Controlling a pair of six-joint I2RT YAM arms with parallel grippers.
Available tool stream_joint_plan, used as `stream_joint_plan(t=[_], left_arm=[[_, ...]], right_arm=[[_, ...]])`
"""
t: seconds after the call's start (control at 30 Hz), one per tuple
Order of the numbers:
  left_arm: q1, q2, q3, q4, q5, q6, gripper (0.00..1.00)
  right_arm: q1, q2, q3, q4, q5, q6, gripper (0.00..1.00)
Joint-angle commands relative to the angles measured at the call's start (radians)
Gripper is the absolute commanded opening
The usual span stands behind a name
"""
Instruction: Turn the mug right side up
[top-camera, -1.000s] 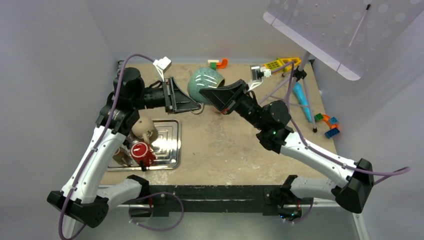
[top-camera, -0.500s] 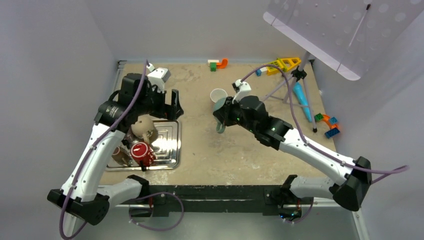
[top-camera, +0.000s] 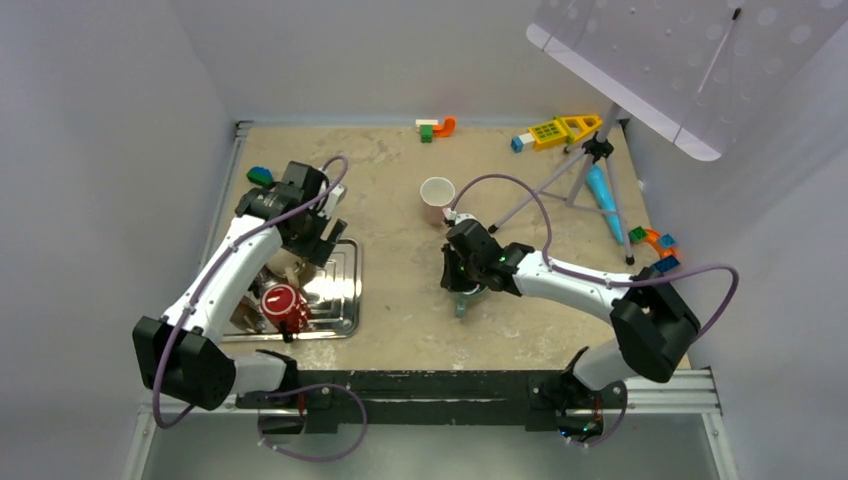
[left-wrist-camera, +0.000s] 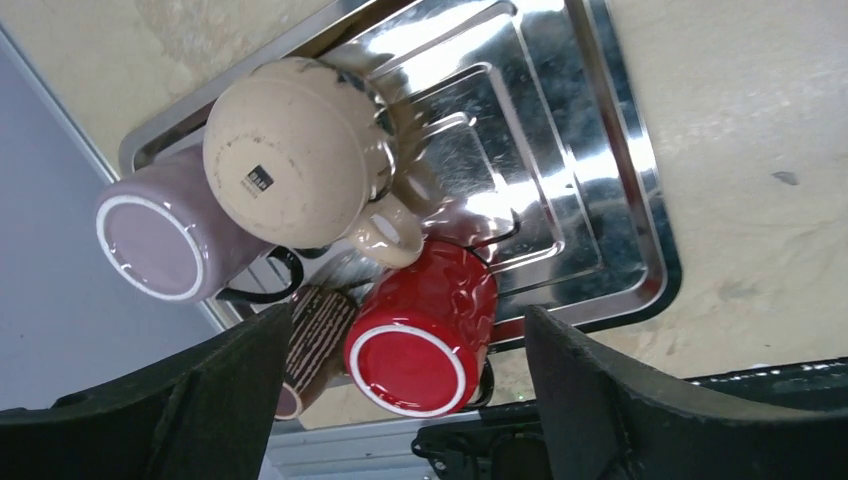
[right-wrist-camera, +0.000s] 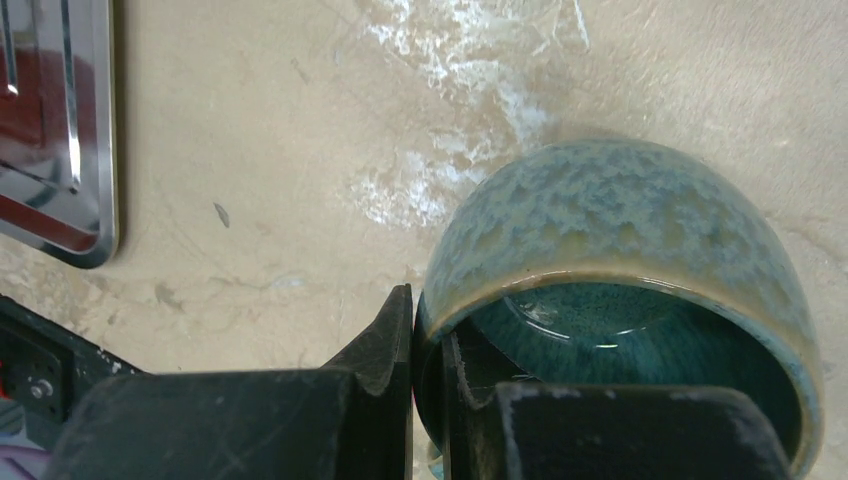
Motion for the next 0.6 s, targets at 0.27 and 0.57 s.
stream_joint_plan(t=[0.27,0.57], left_arm=[[0.085,0.055,-0.096,-0.003,-0.038,0.024,0.84],[0.121,0.115,-0.085,-0.026,-0.022,0.012,0.82]], right_arm=[[-0.028,0.015,0.000,0.113,0.013,0.012,0.09],[-0.028,-0.067,0.097,0.023,0.052,-0.008,0.52]])
